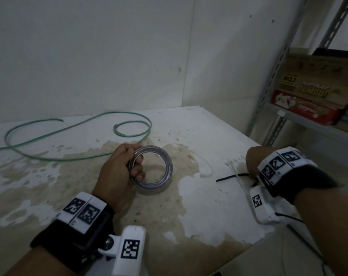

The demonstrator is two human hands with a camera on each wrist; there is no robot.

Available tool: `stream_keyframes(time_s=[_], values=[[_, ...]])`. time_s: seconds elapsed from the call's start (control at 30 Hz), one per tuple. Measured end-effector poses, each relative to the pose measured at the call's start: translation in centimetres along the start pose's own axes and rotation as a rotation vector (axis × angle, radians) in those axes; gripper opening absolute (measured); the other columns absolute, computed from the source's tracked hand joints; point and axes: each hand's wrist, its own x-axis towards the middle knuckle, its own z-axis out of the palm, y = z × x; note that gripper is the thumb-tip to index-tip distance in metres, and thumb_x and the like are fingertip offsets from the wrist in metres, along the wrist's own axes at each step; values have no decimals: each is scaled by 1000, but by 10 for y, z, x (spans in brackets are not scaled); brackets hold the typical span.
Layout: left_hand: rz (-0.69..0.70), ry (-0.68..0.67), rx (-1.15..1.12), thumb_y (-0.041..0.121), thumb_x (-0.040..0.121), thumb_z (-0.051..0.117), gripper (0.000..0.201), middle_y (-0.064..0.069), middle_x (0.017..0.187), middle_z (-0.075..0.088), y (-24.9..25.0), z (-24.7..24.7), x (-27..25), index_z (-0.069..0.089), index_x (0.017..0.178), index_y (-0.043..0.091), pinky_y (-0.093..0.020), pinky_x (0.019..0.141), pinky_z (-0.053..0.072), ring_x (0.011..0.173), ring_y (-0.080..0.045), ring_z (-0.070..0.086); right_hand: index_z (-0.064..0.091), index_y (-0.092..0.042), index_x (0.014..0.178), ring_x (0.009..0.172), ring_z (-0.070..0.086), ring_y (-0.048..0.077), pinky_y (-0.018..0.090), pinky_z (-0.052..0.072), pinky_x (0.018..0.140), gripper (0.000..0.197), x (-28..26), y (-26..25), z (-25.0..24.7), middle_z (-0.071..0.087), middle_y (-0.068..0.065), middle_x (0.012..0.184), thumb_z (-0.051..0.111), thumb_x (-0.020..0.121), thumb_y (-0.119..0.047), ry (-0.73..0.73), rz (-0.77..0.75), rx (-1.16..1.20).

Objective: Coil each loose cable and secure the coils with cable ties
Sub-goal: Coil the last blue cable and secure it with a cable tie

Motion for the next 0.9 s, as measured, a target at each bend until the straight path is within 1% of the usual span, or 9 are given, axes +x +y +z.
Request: stream_keyframes(time_s=[0.1,0.17,0.23,0.4,0.53,0.63,0.73,0.83,0.9], values=[[3,4,3,10,103,27,28,-5,64,44,1,0,0,52,91,6,-17,39,31,39,-9,31,52,-5,126,117,52,20,29,42,98,40,-3,-8,-17,54,5,126,52,93,-27,-24,-1,40],[9,14,6,9,103,27,28,-5,64,44,1,0,1,52,91,6,-17,39,31,39,-9,31,62,-1,92,82,57,17,27,44,74,16,-3,-14,-40,57,2,84,53,92,-15,-47,27,107],[17,24,6,9,103,27,27,-5,65,45,3,-2,3,51,91,7,-17,40,31,39,-9,31,49,-6,61,58,47,12,26,41,58,28,-2,-17,-60,46,0,65,54,89,-7,16,48,173],[54,75,10,7,102,26,27,-5,66,44,7,-7,7,50,90,8,-16,40,32,39,-8,31,67,-2,87,79,59,21,26,45,66,9,-18,-24,-106,64,8,89,63,86,-10,170,-37,203],[100,125,9,5,101,26,27,-5,67,44,12,-11,11,49,89,10,-17,40,31,39,-8,31,65,-5,79,72,60,27,30,46,62,8,-31,-31,-132,64,10,80,60,86,-6,516,-2,272],[133,174,20,5,101,25,29,-4,66,44,18,-16,13,50,88,11,-19,41,31,40,-8,30,69,-4,89,73,59,29,29,45,62,11,-41,-52,-151,65,14,85,60,86,-9,640,-61,467],[172,230,48,3,100,27,28,-3,66,45,24,-23,16,50,89,13,-23,43,30,42,-10,30,72,-4,87,69,57,23,26,42,59,16,-54,-92,-164,68,12,83,60,84,-14,568,-182,696],[194,293,68,0,98,28,26,-3,65,45,30,-31,20,50,91,13,-25,44,29,42,-10,31,71,1,80,59,58,20,29,49,57,24,-58,-140,-159,68,11,72,60,85,-20,286,-276,842],[207,328,85,-1,97,28,26,-3,64,44,34,-35,22,50,92,13,-25,44,29,41,-10,30,69,2,70,42,53,18,25,48,44,27,-52,-167,-153,61,8,54,59,85,-18,94,-267,922]])
